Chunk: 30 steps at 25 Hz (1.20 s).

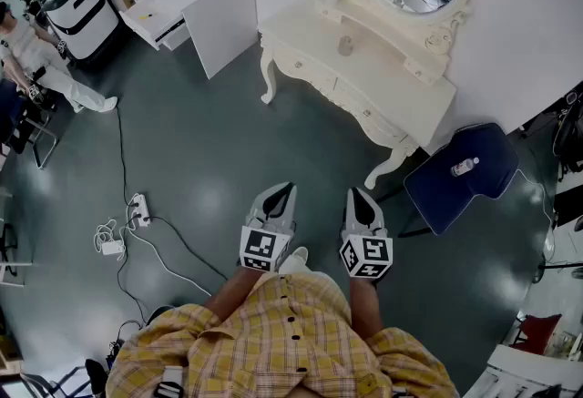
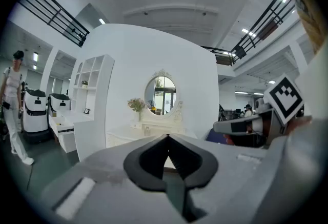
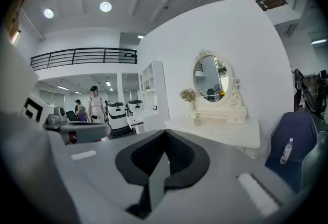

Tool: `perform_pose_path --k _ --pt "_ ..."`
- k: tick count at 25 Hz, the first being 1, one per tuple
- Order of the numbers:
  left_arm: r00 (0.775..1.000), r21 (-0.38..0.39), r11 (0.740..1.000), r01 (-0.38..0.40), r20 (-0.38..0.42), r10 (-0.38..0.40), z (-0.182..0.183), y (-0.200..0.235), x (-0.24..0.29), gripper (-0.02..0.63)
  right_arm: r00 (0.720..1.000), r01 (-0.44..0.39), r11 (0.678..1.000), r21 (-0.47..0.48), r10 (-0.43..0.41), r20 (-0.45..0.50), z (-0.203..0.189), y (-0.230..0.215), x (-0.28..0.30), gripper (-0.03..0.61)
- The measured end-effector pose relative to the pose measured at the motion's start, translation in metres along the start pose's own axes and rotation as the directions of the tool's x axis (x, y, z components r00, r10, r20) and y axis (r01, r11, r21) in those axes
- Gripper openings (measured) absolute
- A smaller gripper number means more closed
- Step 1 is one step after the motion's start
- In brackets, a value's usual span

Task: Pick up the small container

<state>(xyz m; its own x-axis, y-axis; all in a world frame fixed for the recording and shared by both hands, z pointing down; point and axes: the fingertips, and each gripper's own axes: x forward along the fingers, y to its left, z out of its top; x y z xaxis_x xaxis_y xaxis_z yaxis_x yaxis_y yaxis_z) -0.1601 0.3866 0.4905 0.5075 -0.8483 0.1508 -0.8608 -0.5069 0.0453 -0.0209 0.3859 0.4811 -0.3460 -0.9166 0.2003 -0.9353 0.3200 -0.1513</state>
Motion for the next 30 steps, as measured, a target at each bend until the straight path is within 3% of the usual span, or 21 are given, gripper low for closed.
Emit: perform_pose_path --k 18,30 --pt "1.0 0.011 1.0 -0.019 0.008 0.019 0.005 -0.009 0.033 -0.005 0.998 -0.058 0.998 0.012 0.058 0.031 0.007 -0.023 0.021 -0.002" --pt "1.0 -0.009 1.0 -0.004 -0.02 0.004 -0.003 -0.018 0.041 -0.005 1.0 -0.025 0.999 0.024 0.025 0.017 0.003 -0.036 0.021 0.0"
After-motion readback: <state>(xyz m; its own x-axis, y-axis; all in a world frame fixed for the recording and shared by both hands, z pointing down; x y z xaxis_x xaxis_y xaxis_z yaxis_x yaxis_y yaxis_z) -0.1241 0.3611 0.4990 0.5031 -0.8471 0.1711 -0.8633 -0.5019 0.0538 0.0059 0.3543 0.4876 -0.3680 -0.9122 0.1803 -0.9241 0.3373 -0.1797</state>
